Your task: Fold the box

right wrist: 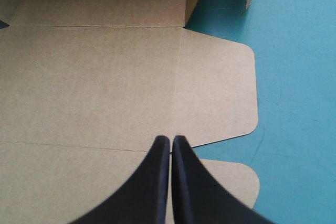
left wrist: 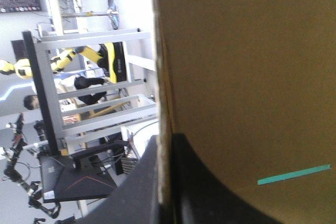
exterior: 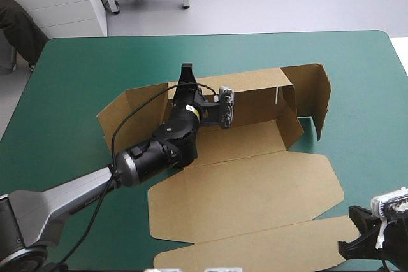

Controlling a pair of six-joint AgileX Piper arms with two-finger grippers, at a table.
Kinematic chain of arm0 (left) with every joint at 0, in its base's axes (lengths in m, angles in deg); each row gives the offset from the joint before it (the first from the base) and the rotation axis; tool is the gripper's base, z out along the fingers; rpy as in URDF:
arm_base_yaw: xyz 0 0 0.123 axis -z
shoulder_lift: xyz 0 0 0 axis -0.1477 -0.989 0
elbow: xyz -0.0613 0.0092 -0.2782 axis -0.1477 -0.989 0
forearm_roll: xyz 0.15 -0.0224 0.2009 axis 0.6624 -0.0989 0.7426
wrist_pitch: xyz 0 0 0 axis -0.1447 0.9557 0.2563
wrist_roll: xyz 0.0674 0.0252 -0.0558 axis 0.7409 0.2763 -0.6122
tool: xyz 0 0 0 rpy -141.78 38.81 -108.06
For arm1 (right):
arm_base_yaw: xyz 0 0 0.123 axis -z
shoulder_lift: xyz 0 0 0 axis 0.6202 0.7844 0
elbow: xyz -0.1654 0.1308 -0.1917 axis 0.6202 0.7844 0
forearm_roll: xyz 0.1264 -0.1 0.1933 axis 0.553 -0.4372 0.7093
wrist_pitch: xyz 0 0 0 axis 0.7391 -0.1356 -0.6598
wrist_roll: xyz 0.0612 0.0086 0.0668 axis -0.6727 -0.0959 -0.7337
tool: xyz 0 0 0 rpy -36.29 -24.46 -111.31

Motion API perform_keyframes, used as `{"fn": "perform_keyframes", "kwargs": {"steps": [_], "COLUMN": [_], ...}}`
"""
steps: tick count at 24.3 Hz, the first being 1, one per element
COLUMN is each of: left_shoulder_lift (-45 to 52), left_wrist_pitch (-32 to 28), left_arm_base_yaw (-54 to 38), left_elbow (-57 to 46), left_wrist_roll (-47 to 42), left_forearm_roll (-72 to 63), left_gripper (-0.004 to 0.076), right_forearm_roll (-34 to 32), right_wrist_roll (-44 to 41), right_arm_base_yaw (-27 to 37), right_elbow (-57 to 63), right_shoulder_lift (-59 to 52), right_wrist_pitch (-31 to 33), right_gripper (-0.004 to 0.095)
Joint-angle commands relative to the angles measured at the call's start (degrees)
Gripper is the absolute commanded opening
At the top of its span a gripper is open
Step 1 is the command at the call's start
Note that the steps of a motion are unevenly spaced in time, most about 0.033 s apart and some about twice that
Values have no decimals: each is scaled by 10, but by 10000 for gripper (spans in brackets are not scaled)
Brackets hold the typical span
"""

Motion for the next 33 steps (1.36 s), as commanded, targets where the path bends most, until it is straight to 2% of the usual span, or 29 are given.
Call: {"fn": "perform_keyframes", "kwargs": {"steps": [1,2,7,19,22,25,27,31,33], "left_shoulder_lift": [49,60,71,63,63,63,63,63,63], "left_wrist_pitch": [-14,-25,-23,-32,-32,-32,-32,-32,-32], "left_arm_base_yaw": [14,18,34,33,33,33,33,33,33], "left_elbow": [-29,-57,-109,-150,-150,-150,-150,-150,-150], "left_wrist_roll": [-82,-153,-294,-320,-320,-320,-319,-319,-319], "left_forearm_roll": [129,199,379,378,378,378,378,378,378], "left_gripper": [-10,-10,-10,-10,-10,-10,-10,-10,-10], "right_forearm_roll": [-3,-3,-3,0,10,22,22,19,12], "right_wrist_roll": [2,2,2,2,2,11,12,4,-26], "right_arm_base_yaw": [3,3,3,3,3,3,3,3,3], "right_elbow": [-13,-13,-13,-13,-13,-13,-13,-13,-13], "right_shoulder_lift": [6,6,6,6,6,6,6,7,15], "right_wrist_pitch": [-32,-32,-32,-36,-36,-32,-31,-31,-32], "right_gripper": [-1,-1,-1,2,49,177,320,689,793]}}
